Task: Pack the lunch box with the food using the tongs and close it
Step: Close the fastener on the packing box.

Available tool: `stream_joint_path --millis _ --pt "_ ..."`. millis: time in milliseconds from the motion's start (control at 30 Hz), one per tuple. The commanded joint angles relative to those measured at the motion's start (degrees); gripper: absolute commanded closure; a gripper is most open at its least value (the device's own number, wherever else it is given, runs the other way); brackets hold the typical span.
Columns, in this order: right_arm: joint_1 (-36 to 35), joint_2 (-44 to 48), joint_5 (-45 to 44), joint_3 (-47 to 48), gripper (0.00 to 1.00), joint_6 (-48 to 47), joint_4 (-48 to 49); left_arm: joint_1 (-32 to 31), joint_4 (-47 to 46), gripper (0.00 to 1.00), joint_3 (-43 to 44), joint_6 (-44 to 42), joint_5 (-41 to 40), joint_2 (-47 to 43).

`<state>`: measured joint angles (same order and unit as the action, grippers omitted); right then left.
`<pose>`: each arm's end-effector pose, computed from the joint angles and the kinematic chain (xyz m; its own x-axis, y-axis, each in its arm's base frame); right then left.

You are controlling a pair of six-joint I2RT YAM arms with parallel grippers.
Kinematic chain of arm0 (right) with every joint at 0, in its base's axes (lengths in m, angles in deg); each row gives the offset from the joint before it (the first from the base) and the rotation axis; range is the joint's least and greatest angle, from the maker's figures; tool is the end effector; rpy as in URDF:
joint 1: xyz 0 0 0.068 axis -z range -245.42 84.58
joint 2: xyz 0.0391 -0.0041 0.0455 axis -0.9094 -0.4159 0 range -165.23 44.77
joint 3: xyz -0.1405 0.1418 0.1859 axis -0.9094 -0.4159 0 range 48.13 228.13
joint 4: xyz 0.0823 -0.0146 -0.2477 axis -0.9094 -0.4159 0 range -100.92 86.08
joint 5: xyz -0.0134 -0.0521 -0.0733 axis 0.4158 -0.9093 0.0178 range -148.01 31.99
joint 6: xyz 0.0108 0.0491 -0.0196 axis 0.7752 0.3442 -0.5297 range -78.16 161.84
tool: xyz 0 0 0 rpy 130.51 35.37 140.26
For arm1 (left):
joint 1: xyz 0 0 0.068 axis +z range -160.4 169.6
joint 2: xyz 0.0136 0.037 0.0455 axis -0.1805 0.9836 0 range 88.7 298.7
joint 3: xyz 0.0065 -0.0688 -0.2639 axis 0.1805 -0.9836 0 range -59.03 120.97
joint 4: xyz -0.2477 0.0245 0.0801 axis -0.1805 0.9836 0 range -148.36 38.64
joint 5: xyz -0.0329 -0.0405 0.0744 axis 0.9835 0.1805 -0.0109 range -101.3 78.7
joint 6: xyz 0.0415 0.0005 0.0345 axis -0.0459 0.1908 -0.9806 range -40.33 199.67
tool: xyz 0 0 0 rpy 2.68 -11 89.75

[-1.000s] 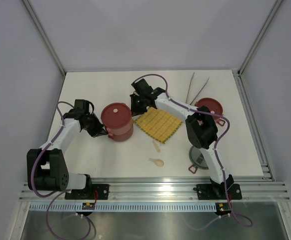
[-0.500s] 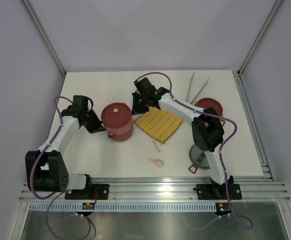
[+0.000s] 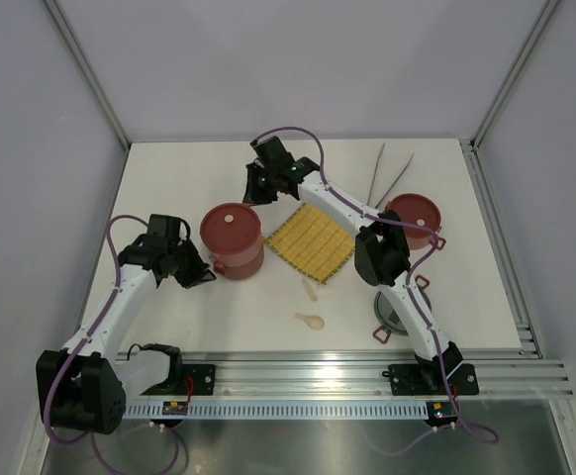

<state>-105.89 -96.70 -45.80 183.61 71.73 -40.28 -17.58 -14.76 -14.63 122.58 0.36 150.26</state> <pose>0.4188 0.3671 0.2387 -0.8198 -0.0590 -0.5696 -0.3976 0.7746 0.4919 0.1969 -0.0321 0.2356 -0.7841 -0.5733 -0.2378 -0.4280 0.7769 -0.4618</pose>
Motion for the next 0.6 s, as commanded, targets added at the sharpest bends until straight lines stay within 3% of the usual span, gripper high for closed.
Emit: stream_joint_path --millis 0,567 --pt "0.13 -1.18 4.83 2.60 0.85 1.22 -0.65 -0.55 -2.19 1.00 -1.07 1.91 1.26 0.14" --pt "-1.28 2.95 10.64 -8.56 0.87 3.77 6.12 -0.91 -15.03 1.00 -0.90 2.08 2.14 10.42"
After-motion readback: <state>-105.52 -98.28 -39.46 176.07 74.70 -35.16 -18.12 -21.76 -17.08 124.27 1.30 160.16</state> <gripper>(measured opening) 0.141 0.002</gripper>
